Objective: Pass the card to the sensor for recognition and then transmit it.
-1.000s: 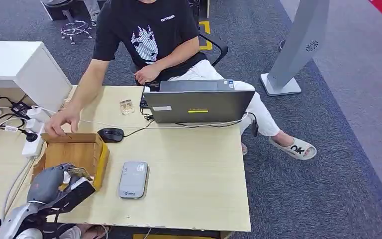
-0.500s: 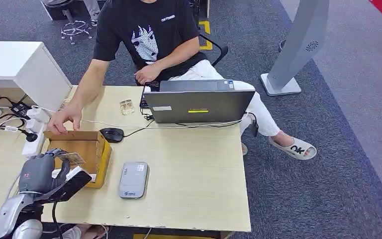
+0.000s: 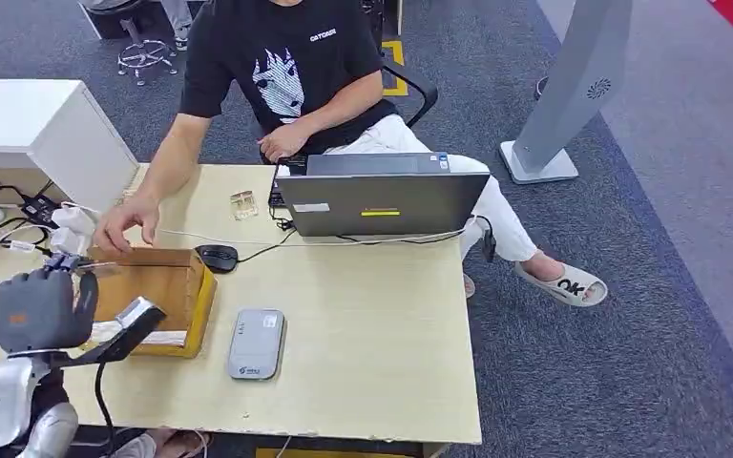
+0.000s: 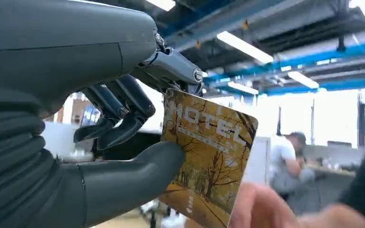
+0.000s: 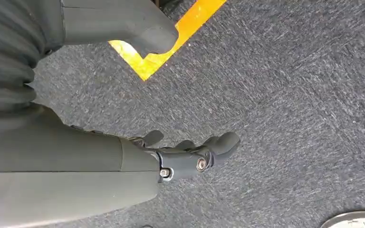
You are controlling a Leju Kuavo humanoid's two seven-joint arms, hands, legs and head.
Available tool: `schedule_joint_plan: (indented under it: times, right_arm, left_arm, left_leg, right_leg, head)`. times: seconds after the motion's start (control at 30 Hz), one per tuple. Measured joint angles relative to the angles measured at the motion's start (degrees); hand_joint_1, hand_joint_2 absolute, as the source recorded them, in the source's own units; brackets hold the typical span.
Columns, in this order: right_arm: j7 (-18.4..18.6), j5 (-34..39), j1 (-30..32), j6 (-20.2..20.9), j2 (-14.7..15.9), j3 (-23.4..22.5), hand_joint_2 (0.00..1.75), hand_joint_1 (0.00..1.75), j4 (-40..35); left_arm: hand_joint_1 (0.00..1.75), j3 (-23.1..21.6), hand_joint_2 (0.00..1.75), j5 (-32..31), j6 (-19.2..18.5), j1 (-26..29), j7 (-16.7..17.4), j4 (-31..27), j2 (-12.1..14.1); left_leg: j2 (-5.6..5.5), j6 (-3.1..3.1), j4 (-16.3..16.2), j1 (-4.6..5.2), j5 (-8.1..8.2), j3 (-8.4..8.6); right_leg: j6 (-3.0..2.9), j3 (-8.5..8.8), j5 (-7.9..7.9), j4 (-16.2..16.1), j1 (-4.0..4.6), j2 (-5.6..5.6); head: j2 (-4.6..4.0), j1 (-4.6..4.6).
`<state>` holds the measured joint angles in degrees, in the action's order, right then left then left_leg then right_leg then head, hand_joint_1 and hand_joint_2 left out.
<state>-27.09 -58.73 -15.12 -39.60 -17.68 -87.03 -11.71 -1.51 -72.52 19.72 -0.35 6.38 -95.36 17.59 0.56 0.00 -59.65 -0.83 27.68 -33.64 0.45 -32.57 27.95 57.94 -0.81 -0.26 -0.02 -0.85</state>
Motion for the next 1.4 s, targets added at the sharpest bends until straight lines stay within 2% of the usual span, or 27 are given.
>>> schedule_joint_plan:
  times: [0.27, 0.47, 0.5, 0.53, 0.57, 0.6, 0.93, 0.97, 1.4]
  right_arm:
    - [1.4, -2.5, 0.0, 0.0, 0.1, 0.0, 1.75, 0.00, -0.7]
    - [1.6, -2.6, 0.0, 0.0, 0.1, 0.0, 1.75, 0.00, -0.8]
    - [1.6, -2.6, 0.0, 0.0, 0.1, 0.0, 1.75, 0.00, -0.8]
    - [1.7, -2.6, 0.0, 0.0, 0.1, 0.0, 1.75, 0.00, -0.8]
    - [1.8, -2.9, 0.0, 0.0, 0.1, 0.0, 1.75, 0.00, -0.9]
    - [1.9, -3.2, 0.0, 0.0, 0.1, 0.0, 1.75, 0.00, -1.0]
    - [1.7, -3.4, -0.1, 0.0, 0.1, 0.0, 1.75, 0.00, -1.0]
    - [1.8, -3.5, -0.1, 0.0, 0.1, 0.0, 1.75, 0.00, -1.0]
    - [1.1, -2.6, -0.1, 0.0, 0.1, 0.0, 1.75, 0.00, -1.0]
  left_arm:
    - [1.75, 2.1, 1.75, -1.7, -0.7, -8.0, 0.2, 1.4, 0.9]
    - [1.75, 2.1, 1.75, -2.0, -0.5, -9.7, 0.7, 2.9, 0.9]
    - [1.20, 2.1, 1.75, -2.0, -0.4, -9.9, 0.7, 3.1, 0.9]
    - [0.00, 2.1, 1.75, -2.0, -0.4, -10.2, 0.9, 3.4, 0.9]
    - [0.00, 2.1, 1.75, -2.0, -0.4, -10.5, 1.1, 3.6, 0.7]
    - [0.00, 2.1, 0.00, -2.1, -0.4, -10.9, 1.4, 3.9, 0.6]
    - [0.00, 2.1, 0.00, -4.3, 2.8, -12.9, 1.7, 6.1, -2.0]
    - [0.00, 2.1, 1.75, -4.4, 3.0, -12.8, 1.7, 6.1, -2.2]
    - [0.00, 2.1, 1.75, -4.5, 4.9, -12.7, 1.7, 6.1, -4.2]
  left_leg:
    - [0.04, 0.02, 0.0, 0.00, -0.07, -0.01]
    - [0.04, 0.02, 0.0, 0.00, -0.07, -0.01]
    - [0.04, 0.02, 0.0, 0.00, -0.07, -0.01]
    - [0.04, 0.02, 0.0, 0.00, -0.07, -0.01]
    - [0.03, 0.02, 0.0, 0.00, -0.07, -0.01]
    - [0.03, 0.02, 0.0, 0.00, -0.07, -0.01]
    - [0.06, 0.02, 0.0, 0.01, -0.07, -0.01]
    - [0.06, 0.02, 0.0, 0.01, -0.07, -0.01]
    - [0.05, 0.01, 0.0, 0.00, -0.07, -0.01]
  right_leg:
    - [-0.03, -0.01, -0.06, 0.0, 0.00, 0.01]
    - [-0.03, -0.01, -0.06, 0.0, 0.00, 0.02]
    - [-0.03, -0.02, -0.06, 0.0, 0.00, 0.02]
    - [-0.03, -0.03, -0.06, 0.0, 0.00, 0.02]
    - [-0.03, -0.03, -0.06, 0.0, 0.00, 0.02]
    - [-0.03, -0.02, -0.06, 0.0, 0.00, 0.01]
    - [-0.07, -0.02, -0.10, 0.0, 0.00, 0.03]
    - [-0.07, -0.02, -0.10, 0.0, 0.00, 0.03]
    - [-0.07, -0.02, -0.10, 0.0, 0.00, 0.02]
  head:
    - [0.00, -0.02]
    - [0.00, -0.02]
    - [0.00, -0.02]
    - [0.00, -0.02]
    - [0.00, -0.04]
    - [0.00, -0.02]
    - [0.00, -0.02]
    - [0.00, -0.02]
    - [0.00, -0.02]
